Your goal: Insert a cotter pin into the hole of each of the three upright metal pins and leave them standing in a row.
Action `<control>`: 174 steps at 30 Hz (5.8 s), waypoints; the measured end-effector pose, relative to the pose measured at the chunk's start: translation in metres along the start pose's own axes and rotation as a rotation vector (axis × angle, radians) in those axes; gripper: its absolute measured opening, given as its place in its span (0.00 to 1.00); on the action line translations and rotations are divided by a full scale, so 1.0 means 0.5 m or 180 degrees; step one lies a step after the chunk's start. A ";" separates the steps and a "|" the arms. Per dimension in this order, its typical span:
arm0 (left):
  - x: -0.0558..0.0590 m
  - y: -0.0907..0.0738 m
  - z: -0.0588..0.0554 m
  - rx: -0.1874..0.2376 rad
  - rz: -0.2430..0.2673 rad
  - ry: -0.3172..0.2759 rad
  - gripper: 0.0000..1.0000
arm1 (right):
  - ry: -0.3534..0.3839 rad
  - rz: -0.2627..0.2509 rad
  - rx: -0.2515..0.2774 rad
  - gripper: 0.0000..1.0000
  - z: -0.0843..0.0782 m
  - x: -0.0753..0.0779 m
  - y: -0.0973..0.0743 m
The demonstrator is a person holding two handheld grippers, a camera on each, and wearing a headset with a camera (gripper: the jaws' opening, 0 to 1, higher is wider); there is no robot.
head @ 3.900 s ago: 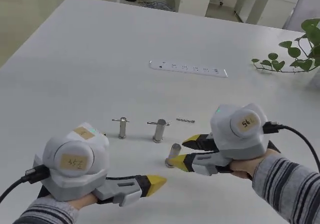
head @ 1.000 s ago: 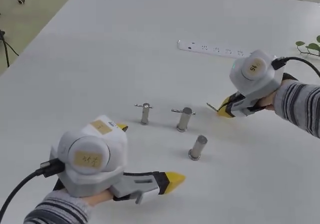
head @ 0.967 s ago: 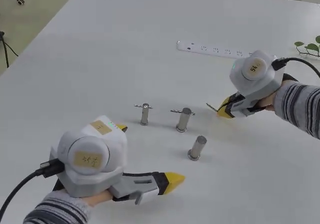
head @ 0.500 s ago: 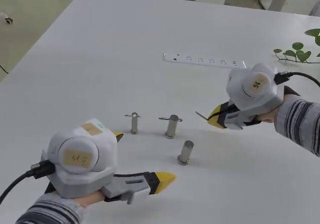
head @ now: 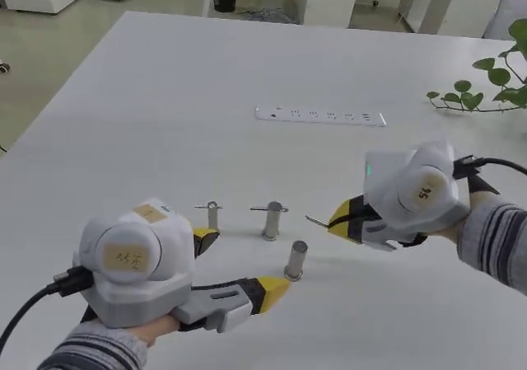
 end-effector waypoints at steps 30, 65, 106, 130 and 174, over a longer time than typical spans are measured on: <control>0.048 0.009 0.005 0.0064 -0.0389 -0.0397 0.13 | -0.0280 0.0134 0.0511 0.00 0.091 -0.119 -0.030; 0.081 0.006 -0.007 -0.0254 -0.0713 0.0344 0.00 | -0.0245 0.0295 0.0365 0.01 0.065 -0.131 -0.033; 0.050 0.020 -0.025 -0.0263 -0.0246 0.0900 0.29 | -0.0250 0.0324 0.0303 0.00 0.031 -0.103 -0.041; 0.005 0.098 -0.032 -0.0202 0.0024 0.0487 0.32 | -0.0173 0.0294 0.0022 0.00 -0.055 -0.051 0.004; -0.020 0.205 -0.077 -0.0341 0.0206 0.0122 0.11 | -0.0448 0.0404 0.0145 0.00 -0.024 -0.039 0.029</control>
Point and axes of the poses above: the centre of the closed fingertips' face, and the gripper's own axes: y roughly forward along the fingers, x roughly to its right, z roughly out of its top, the point moved 5 cm from there along -y, roughly backward along the fingers, and after that the axes turned 11 degrees about -z, right-handed, at the moved point
